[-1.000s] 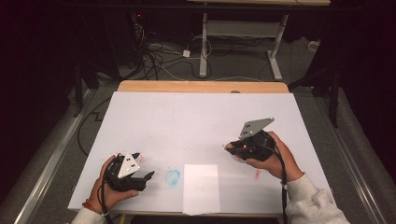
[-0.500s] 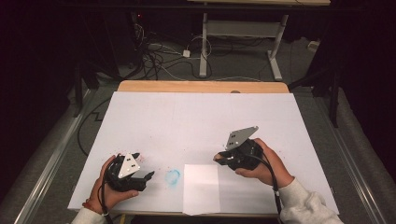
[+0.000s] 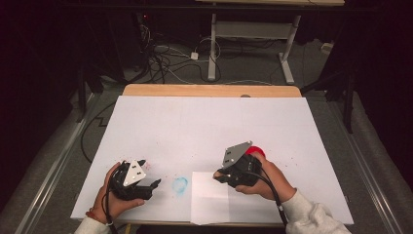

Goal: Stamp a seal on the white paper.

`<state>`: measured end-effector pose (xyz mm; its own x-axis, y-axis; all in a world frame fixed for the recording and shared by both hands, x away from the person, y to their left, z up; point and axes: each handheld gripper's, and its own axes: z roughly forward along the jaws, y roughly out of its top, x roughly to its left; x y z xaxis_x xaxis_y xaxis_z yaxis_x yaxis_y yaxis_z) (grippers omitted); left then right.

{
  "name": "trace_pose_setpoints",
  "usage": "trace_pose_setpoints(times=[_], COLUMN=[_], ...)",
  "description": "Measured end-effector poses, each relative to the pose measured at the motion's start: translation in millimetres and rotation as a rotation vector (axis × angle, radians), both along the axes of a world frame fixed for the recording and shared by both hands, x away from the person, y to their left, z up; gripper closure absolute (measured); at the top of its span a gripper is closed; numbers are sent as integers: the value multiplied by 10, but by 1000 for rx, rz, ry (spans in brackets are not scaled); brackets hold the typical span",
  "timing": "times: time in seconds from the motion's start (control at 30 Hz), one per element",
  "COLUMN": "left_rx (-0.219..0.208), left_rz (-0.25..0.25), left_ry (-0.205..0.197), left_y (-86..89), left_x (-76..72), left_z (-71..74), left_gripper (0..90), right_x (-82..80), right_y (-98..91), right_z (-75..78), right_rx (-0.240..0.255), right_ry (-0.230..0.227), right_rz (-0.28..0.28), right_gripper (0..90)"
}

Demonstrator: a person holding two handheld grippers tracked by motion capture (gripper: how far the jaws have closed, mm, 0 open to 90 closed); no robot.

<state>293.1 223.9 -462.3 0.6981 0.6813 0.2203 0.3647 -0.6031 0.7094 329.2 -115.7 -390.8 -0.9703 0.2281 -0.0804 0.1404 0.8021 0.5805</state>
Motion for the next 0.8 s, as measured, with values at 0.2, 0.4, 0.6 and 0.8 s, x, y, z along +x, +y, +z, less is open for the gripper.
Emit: trace_pose_setpoints(times=[0.2, 0.4, 0.6, 0.8], left_rx=[6, 4, 0, 6], left_rz=[0, 1, 4, 4], left_ry=[-2, -6, -9, -12], left_y=[-3, 2, 3, 0], left_x=[-1, -3, -5, -6], left_z=[0, 4, 7, 10], left_gripper=[188, 188, 188, 188], right_x=[-56, -88, -99, -110], right_y=[108, 193, 237, 289], right_z=[-73, -149, -205, -254], right_rx=[-45, -76, -93, -117], right_ry=[-9, -3, 12, 27], right_rz=[21, 48, 58, 67], right_gripper=[761, 761, 761, 761])
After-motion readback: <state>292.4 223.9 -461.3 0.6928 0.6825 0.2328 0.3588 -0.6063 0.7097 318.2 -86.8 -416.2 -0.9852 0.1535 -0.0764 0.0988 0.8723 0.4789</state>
